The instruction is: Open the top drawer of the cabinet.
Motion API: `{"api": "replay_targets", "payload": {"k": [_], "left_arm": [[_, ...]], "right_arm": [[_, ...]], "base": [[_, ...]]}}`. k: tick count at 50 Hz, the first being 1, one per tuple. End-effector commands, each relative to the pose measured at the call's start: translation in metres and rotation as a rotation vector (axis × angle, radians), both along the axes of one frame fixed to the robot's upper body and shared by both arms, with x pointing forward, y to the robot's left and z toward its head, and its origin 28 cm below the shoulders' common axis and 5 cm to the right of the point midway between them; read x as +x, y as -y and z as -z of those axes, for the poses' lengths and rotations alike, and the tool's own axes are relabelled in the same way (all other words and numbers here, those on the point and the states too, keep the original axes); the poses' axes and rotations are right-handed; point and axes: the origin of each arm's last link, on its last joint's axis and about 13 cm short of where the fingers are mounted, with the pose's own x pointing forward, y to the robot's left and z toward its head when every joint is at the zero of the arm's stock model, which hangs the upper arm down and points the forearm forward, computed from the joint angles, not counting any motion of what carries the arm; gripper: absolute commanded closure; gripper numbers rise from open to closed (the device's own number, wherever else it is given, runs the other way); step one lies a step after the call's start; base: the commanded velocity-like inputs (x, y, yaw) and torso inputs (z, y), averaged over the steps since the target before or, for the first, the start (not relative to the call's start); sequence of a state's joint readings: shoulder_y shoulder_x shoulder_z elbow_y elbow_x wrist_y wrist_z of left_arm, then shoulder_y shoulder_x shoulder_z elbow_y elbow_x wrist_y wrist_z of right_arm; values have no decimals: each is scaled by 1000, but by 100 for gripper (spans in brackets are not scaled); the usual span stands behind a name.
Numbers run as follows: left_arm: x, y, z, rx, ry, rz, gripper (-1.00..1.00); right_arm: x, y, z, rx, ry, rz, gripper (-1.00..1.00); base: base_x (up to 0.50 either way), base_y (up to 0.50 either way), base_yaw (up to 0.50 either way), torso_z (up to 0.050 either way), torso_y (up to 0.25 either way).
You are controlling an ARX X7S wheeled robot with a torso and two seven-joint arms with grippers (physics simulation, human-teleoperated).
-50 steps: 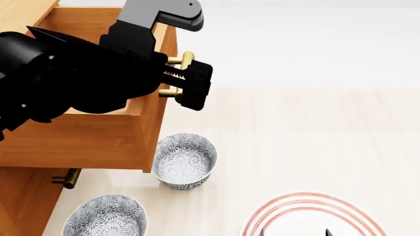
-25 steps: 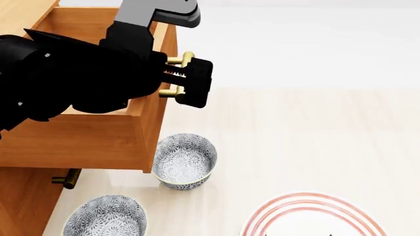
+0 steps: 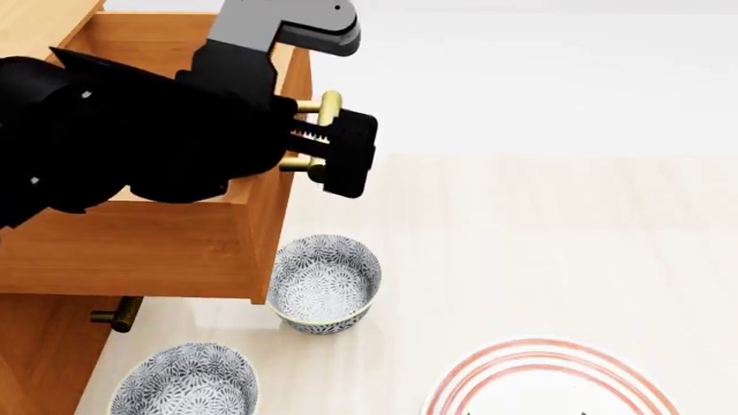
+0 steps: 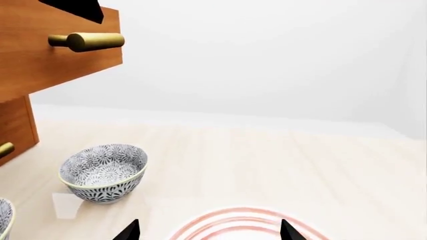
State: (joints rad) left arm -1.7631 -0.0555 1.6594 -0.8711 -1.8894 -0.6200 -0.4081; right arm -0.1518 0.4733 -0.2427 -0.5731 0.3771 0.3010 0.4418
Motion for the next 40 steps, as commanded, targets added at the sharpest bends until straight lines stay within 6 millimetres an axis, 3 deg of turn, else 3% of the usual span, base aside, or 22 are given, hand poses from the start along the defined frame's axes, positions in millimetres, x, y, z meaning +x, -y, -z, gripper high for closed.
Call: {"api": "replay_targets", "payload": {"k": [1, 11, 23, 40], "left_arm": [[-46, 59, -6, -219, -190, 337, -100], [-48, 58, -34, -220, -137, 333, -100], [-49, 56, -49, -196, -93, 321, -100], [-52, 50, -87, -190, -15, 308, -100]], "right_arm": [[1, 0, 0, -5, -1, 2, -100], [1, 1, -1, -8, 0, 3, -100], [-1, 1, -6, -9, 10, 5, -100], [-3, -1, -6, -9, 11, -2, -100]], "base": [[0, 0, 0, 0, 0], [0, 0, -1, 0, 0], [0, 0, -3, 0, 2], [0, -1, -4, 1, 5]]}}
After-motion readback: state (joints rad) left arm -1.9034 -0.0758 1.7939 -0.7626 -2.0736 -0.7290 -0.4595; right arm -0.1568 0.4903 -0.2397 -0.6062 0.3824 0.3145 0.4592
